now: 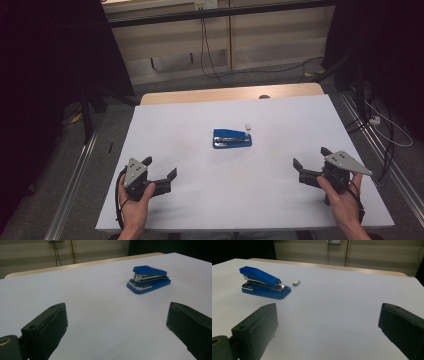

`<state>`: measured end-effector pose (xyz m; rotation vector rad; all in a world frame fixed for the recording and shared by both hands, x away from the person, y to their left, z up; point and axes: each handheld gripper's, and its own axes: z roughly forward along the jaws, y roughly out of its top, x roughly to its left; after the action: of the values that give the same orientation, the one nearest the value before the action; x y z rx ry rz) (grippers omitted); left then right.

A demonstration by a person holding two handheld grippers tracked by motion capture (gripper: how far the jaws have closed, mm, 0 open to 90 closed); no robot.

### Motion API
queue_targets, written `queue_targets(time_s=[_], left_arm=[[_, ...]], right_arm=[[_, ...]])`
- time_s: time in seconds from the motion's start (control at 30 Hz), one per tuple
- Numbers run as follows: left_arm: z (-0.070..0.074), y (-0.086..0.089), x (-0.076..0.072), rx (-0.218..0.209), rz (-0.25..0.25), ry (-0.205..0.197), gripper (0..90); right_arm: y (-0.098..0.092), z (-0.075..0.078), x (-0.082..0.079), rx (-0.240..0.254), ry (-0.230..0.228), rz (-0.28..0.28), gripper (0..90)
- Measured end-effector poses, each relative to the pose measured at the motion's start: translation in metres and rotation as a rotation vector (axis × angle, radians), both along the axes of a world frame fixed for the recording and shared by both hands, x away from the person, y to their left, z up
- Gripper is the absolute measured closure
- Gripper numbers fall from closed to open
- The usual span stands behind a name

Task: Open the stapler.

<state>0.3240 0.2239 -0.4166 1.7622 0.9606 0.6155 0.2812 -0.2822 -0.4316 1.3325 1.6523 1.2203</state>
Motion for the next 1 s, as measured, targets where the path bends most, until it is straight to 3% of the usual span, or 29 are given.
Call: queue_targets(time_s=[0.6,0.77,0.9,1.0], left_arm=[[0.001,0.004,0.001,-0.011,-0.023,0.006,4.9],[-0.001,0.003,0.004,-0.033,-0.041,0.033,5.4],[0.0,-0.001,0.004,0.024,-0.07,0.022,6.5],[0.001,-0.004,0.004,0.022,-0.095,0.027,6.6]], right_arm=[[0.0,-0.003,0.005,0.026,0.03,0.018,1.9],[0.004,-0.004,0.005,0.007,0.027,0.032,3.0],[0.006,-0.004,0.008,0.025,0.027,0.066,2.8],[0.011,-0.006,0.01,0.029,0.026,0.097,3.1]])
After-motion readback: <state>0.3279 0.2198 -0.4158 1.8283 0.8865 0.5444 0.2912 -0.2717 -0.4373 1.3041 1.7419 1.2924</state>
